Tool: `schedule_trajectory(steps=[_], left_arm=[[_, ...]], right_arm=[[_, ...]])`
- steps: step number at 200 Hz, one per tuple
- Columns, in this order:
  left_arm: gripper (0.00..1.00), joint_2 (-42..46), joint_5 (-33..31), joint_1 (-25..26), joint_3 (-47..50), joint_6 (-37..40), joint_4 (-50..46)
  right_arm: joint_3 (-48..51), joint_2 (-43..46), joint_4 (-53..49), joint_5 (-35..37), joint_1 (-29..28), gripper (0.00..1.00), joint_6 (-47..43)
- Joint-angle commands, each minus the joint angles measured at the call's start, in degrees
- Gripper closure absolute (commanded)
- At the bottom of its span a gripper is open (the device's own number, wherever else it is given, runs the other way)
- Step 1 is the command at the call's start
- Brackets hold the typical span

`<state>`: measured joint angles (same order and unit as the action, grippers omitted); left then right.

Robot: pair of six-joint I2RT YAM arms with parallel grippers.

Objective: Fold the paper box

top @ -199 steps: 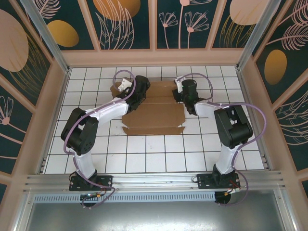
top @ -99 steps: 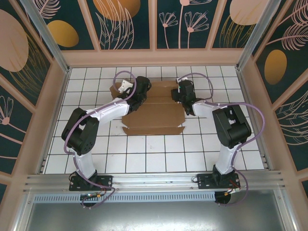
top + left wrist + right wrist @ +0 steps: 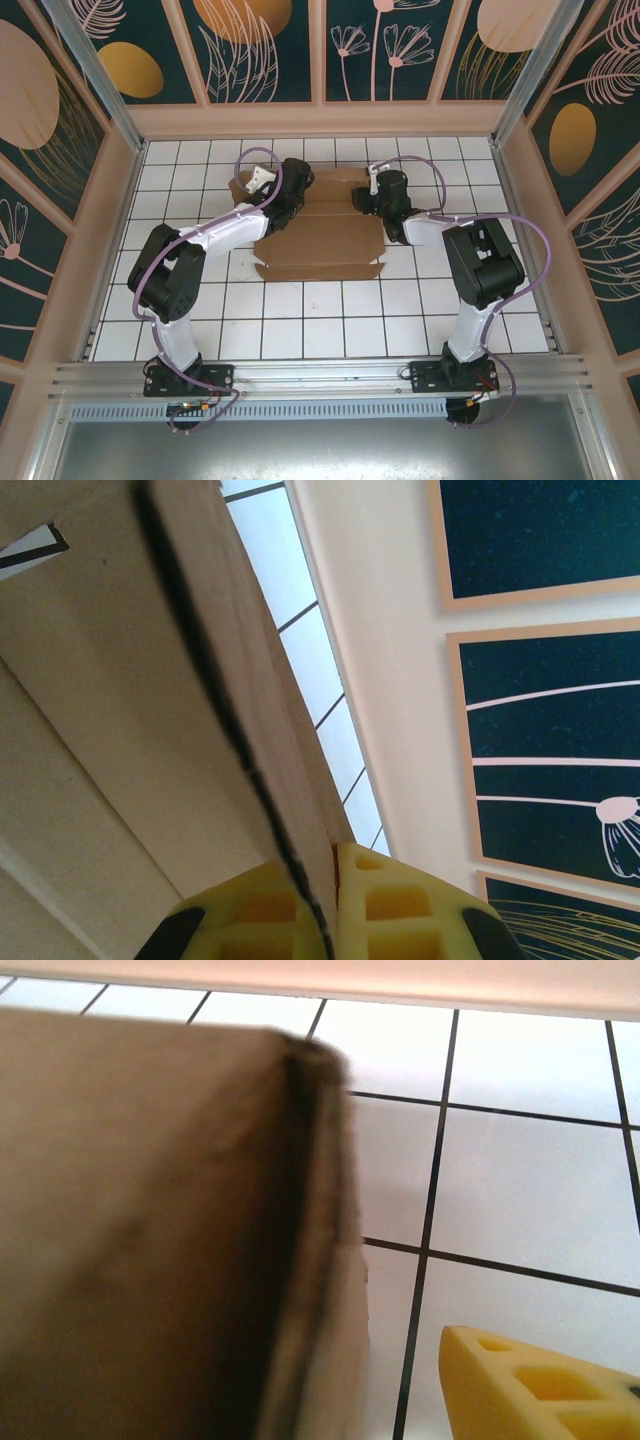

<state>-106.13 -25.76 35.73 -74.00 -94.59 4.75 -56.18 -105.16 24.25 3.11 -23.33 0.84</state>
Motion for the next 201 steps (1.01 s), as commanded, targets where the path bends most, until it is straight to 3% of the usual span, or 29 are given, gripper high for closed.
schedule_trajectory(steps=[1, 43, 68, 127, 201], left_arm=[[1.0, -2.7, 4.4, -0.1, 2.5, 1.4, -9.0], [1.0, -1.6, 5.8, -1.4, 4.3, 2.4, -6.1], [1.0, -2.0, 7.8, -1.8, 4.1, 3.7, -4.6], [1.0, -2.0, 8.3, -1.8, 4.4, 4.2, -4.8], [1.0, -1.0, 2.6, -0.4, 3.2, 9.7, -7.5]], right_arm=[[5.0, 1.6, 3.5, -4.1, 2.3, 0.33, 1.4], [13.3, 4.8, 16.1, -14.8, 5.4, 0.31, 2.5], [13.3, 3.7, 16.8, -17.4, 5.4, 0.34, 0.6], [7.9, 0.8, 13.1, -13.9, 4.9, 0.51, -3.2], [3.1, -1.5, 7.6, -1.7, 0.6, 0.58, -7.4]])
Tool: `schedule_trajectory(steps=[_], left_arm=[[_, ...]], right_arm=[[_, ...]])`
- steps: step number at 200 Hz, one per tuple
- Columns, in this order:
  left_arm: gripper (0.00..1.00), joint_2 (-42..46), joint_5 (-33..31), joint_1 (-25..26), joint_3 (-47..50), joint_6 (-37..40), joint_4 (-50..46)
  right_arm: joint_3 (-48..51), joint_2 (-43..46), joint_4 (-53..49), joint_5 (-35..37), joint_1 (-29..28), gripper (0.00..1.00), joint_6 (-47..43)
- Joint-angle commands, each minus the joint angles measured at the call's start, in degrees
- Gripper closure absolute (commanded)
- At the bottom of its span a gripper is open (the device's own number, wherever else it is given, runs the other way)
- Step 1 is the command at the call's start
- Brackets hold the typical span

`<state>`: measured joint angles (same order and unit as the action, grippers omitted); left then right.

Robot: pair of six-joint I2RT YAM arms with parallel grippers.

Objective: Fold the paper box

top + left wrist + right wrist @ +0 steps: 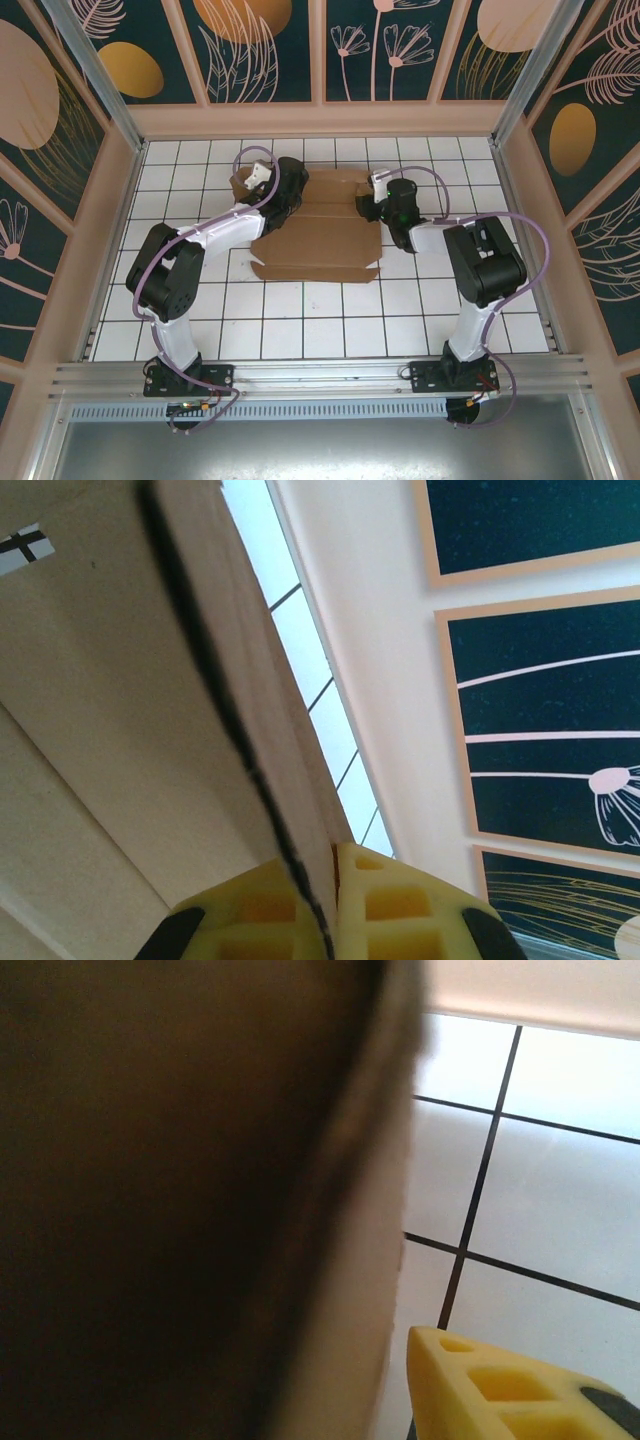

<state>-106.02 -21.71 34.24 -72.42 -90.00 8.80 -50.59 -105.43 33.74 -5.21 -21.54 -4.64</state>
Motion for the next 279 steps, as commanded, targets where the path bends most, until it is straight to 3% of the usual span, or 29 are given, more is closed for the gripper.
schedule_trajectory(steps=[1, 60, 92, 124, 174, 207, 237, 258, 279], left_arm=[[1.0, -1.1, -1.6, 1.1, 1.6, 5.2, -11.6], [1.0, -1.3, -2.1, 1.6, 1.9, 4.3, -11.9], [1.0, -1.7, -1.5, 1.9, 1.9, 3.6, -11.4], [1.0, -2.1, -0.5, 2.4, 1.5, 2.8, -10.9], [1.0, -2.5, 0.1, 2.7, 0.8, 2.4, -10.9], [1.0, -2.3, 0.4, 2.6, 1.4, 2.2, -10.7], [1.0, -1.6, 1.0, 2.5, 4.2, 1.5, -8.9], [0.87, -1.4, 3.5, 1.8, 6.3, 0.7, -6.6], [0.72, -0.1, 5.2, 0.3, 9.4, -1.0, -3.4]], right_arm=[[-2.6, -1.3, -1.9, 7.0, -1.3, 0.58, -1.9], [-3.8, -2.4, -4.3, 11.9, -2.3, 0.7, -0.9], [-5.0, -3.2, -7.0, 14.9, -3.2, 0.84, 0.6], [-10.6, -5.1, -14.8, 24.0, -4.9, 1.0, 7.2], [-19.5, -10.9, -26.9, 40.8, -9.3, 1.0, 12.7], [-19.0, -11.0, -27.8, 36.4, -8.2, 1.0, 15.5], [-16.2, -10.0, -24.0, 31.3, -6.8, 1.0, 12.8], [-12.8, -8.1, -18.8, 27.1, -6.6, 1.0, 9.0], [-10.4, -6.0, -15.3, 23.6, -6.5, 0.81, 7.2]])
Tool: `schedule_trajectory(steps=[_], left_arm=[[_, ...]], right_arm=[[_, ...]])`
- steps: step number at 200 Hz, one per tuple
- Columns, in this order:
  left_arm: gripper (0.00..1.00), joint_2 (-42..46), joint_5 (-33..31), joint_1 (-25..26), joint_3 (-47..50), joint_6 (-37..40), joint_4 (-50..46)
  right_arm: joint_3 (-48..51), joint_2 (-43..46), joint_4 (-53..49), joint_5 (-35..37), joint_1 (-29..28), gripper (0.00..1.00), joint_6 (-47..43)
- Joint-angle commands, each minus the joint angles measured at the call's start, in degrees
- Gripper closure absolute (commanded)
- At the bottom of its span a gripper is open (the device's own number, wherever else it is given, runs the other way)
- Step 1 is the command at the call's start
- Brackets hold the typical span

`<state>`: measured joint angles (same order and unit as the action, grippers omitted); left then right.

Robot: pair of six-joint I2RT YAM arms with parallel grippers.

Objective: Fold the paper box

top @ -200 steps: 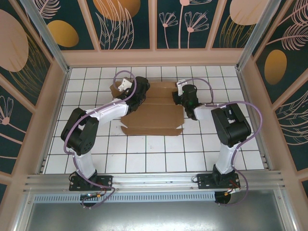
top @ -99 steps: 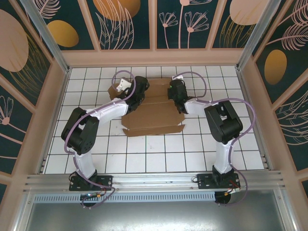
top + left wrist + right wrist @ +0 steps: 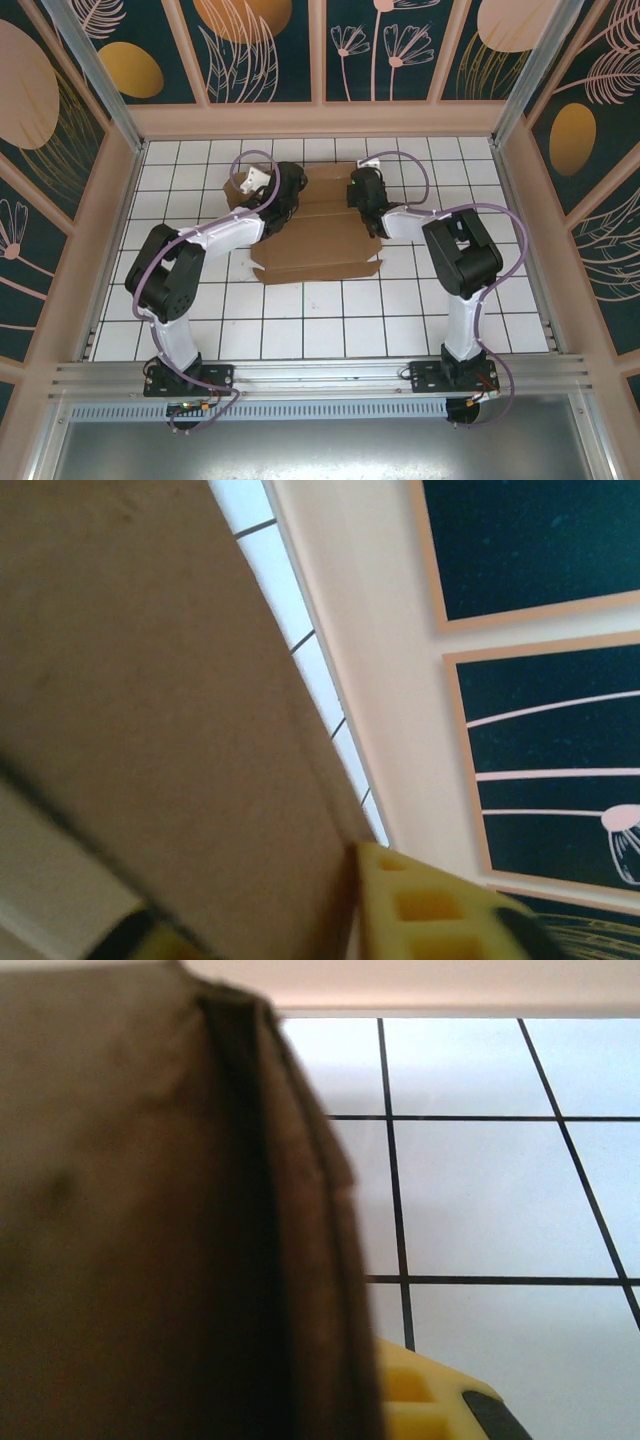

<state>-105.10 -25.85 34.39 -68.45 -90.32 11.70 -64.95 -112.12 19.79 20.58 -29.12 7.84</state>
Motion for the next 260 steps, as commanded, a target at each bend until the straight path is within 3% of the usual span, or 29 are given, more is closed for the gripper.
schedule_trajectory(steps=[1, 29, 63, 98, 146, 172, 206, 260], left_arm=[[0.72, -1.0, 9.4, 0.0, 5.5, -0.8, -6.2], [0.74, -1.1, 12.2, -2.2, 8.5, -3.0, -2.6], [0.77, -3.1, 14.3, -2.4, 7.6, -3.6, -2.4], [0.82, -2.9, 13.0, -2.4, 6.3, -3.3, -2.5], [0.85, -2.7, 12.4, -2.5, 5.4, -1.8, -3.8], [0.86, -2.7, 12.6, -2.5, 5.4, -1.3, -4.1], [0.86, -2.7, 12.2, -2.5, 4.5, -0.4, -4.5], [0.86, -3.3, 13.2, -2.5, 4.5, -0.7, -4.6]], right_arm=[[4.1, 0.8, -1.1, -2.3, 1.1, 0.8, -5.4], [7.4, 4.0, 3.0, -6.7, 1.9, 0.61, -5.8], [10.7, 8.4, 7.0, -13.4, 2.9, 0.27, -7.2], [15.0, 15.2, 9.1, -22.6, 5.4, 0.04, -6.8], [20.9, 24.9, 12.8, -38.3, 12.2, 0.05, 1.6], [14.9, 23.0, 8.3, -47.3, 15.8, 0.08, 6.9], [5.5, 16.8, 1.1, -49.6, 16.6, 0.16, 9.8], [-0.8, 8.3, -3.9, -49.4, 16.5, 0.35, 10.4]])
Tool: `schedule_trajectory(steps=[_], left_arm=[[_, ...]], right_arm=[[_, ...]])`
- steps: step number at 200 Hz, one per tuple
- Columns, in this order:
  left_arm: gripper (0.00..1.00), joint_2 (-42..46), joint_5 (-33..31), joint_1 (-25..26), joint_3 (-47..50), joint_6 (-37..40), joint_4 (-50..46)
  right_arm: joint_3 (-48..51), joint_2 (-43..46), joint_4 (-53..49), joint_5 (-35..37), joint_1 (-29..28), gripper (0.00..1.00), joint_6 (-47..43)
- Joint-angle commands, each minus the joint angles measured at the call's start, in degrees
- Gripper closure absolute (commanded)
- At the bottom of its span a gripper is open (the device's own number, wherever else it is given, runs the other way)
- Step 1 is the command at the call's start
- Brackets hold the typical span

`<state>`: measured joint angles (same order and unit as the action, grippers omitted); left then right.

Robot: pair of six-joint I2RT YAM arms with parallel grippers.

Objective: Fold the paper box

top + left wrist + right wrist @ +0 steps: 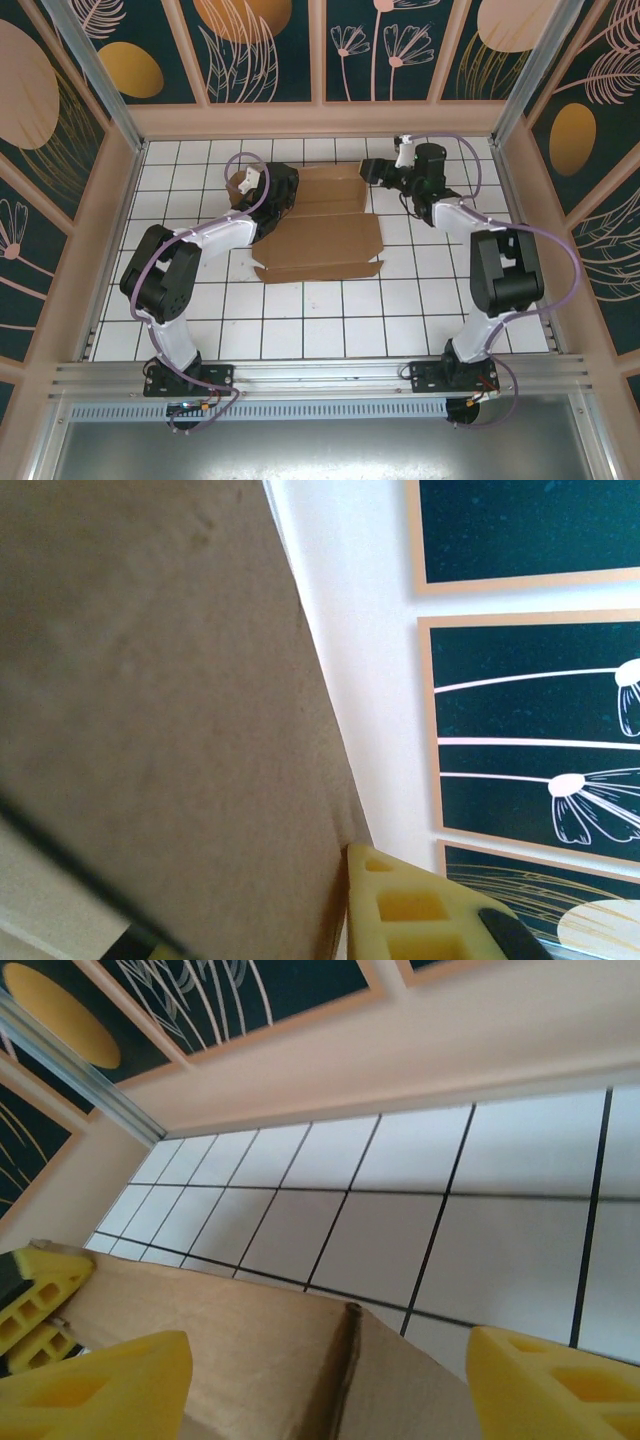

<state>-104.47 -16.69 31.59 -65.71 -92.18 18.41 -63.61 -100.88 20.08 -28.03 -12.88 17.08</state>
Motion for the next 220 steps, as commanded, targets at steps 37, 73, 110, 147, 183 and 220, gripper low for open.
schedule_trajectory(steps=[37, 73, 110, 147, 183, 220], left_arm=[[0.86, -4.7, 5.7, 0.3, 1.4, 0.4, -11.3], [0.86, -4.0, 5.0, 0.3, 0.7, 1.0, -11.7], [0.86, -4.3, 5.2, 0.3, 0.1, 1.0, -12.2], [0.87, -4.6, 5.3, 0.3, -0.2, 1.0, -12.4], [0.87, -4.7, 5.4, 0.4, -0.4, 0.7, -12.4], [0.89, -5.1, 5.7, 0.3, -0.8, 0.5, -12.5]], right_arm=[[-1.0, -3.7, -3.2, -0.7, 0.2, 0.52, 1.0], [12.0, 8.1, 10.5, 2.4, -0.5, 0.39, -2.1], [18.5, 10.5, 11.3, 12.9, -4.6, 0.45, -10.6], [19.3, 6.9, 14.5, 23.3, -9.6, 0.46, -19.7], [16.2, 0.8, 16.3, 35.3, -11.8, 0.5, -22.4], [13.7, -3.3, 18.2, 38.4, -12.1, 0.66, -23.6]])
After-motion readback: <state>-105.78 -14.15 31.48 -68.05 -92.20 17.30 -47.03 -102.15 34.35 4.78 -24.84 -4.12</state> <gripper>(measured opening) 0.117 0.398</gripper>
